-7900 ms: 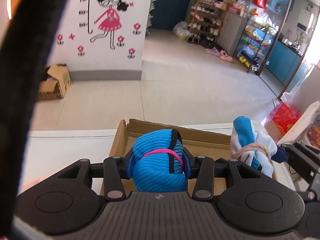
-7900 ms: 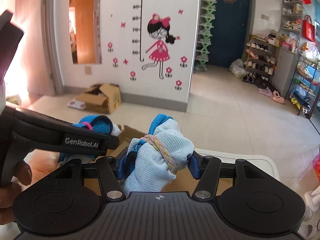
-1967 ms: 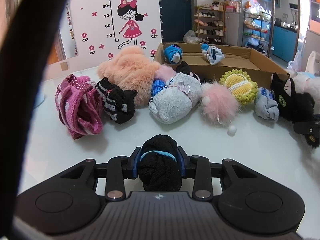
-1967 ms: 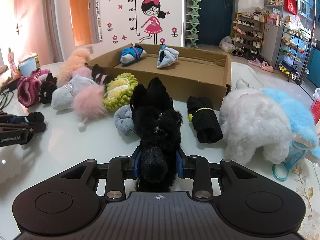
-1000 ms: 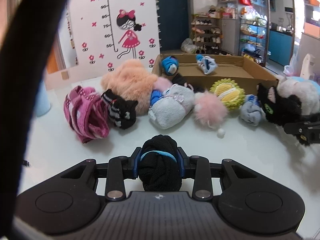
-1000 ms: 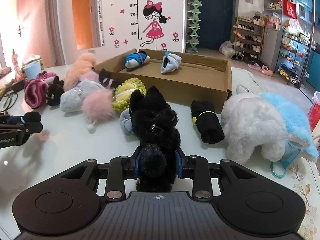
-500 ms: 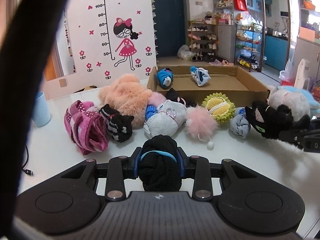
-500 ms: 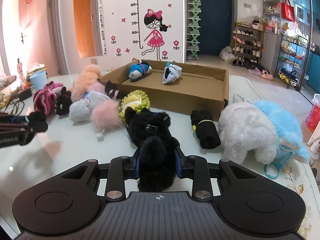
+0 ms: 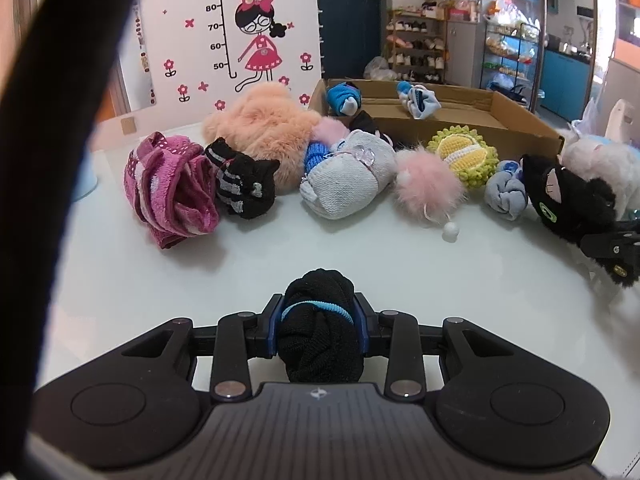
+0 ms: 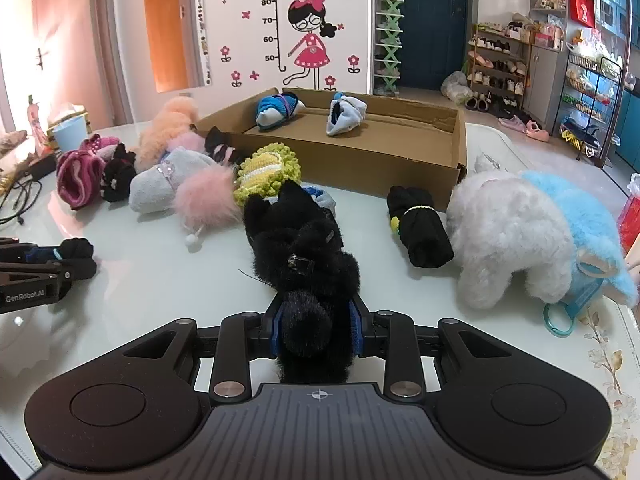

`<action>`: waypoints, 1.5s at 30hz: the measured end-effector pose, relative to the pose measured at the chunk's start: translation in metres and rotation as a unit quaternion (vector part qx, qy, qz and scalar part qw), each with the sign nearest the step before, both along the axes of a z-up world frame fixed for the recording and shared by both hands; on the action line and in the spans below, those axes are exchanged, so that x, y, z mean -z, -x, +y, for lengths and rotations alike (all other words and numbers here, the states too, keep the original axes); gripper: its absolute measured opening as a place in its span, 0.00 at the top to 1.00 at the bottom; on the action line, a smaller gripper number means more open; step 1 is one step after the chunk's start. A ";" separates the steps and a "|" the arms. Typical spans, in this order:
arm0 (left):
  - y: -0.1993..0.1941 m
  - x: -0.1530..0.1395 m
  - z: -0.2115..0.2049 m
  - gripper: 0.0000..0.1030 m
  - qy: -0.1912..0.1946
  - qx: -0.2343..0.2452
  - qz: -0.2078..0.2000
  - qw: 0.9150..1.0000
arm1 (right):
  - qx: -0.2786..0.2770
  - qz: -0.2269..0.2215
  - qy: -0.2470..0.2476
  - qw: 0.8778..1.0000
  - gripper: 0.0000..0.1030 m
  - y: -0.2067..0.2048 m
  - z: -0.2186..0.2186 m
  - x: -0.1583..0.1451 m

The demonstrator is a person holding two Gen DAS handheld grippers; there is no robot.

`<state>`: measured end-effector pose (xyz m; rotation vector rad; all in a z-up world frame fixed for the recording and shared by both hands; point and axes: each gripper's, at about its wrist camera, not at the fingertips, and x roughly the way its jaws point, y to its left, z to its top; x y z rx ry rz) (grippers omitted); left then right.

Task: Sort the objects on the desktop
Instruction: 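Lift both held black socks off the table, then carry both black socks over the cardboard box and lower them in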

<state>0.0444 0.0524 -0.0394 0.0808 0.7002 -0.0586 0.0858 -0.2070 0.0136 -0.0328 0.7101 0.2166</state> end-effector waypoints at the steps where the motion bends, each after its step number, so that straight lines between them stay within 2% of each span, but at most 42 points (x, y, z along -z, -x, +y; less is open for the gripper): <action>1: 0.000 -0.001 0.000 0.70 0.000 0.000 0.001 1.000 | 0.000 0.000 0.000 1.000 0.64 0.000 0.000 0.001; 10: 0.013 -0.026 -0.010 0.70 -0.002 0.016 -0.031 0.999 | 0.011 -0.032 -0.012 0.999 0.66 0.007 -0.005 -0.012; 18: 0.008 -0.036 -0.018 0.70 0.001 0.020 -0.037 0.999 | 0.018 -0.061 -0.029 0.998 0.66 0.016 -0.011 -0.030; 25: -0.008 -0.070 -0.031 0.70 -0.002 0.035 -0.066 0.997 | 0.021 -0.095 -0.037 0.995 0.66 0.015 -0.018 -0.059; 31: -0.044 -0.114 -0.047 0.70 -0.013 0.052 -0.104 0.993 | 0.022 -0.131 -0.036 0.990 0.66 -0.002 -0.026 -0.097; 36: -0.094 -0.138 -0.063 0.69 -0.001 0.064 -0.111 0.992 | 0.026 -0.145 -0.040 0.988 0.66 -0.040 -0.034 -0.124; 40: -0.141 -0.146 -0.075 0.69 0.016 0.064 -0.101 0.993 | 0.032 -0.149 -0.040 0.988 0.66 -0.075 -0.037 -0.139; 45: -0.189 -0.138 -0.088 0.69 0.025 0.069 -0.090 0.993 | 0.041 -0.147 -0.037 0.988 0.65 -0.115 -0.038 -0.142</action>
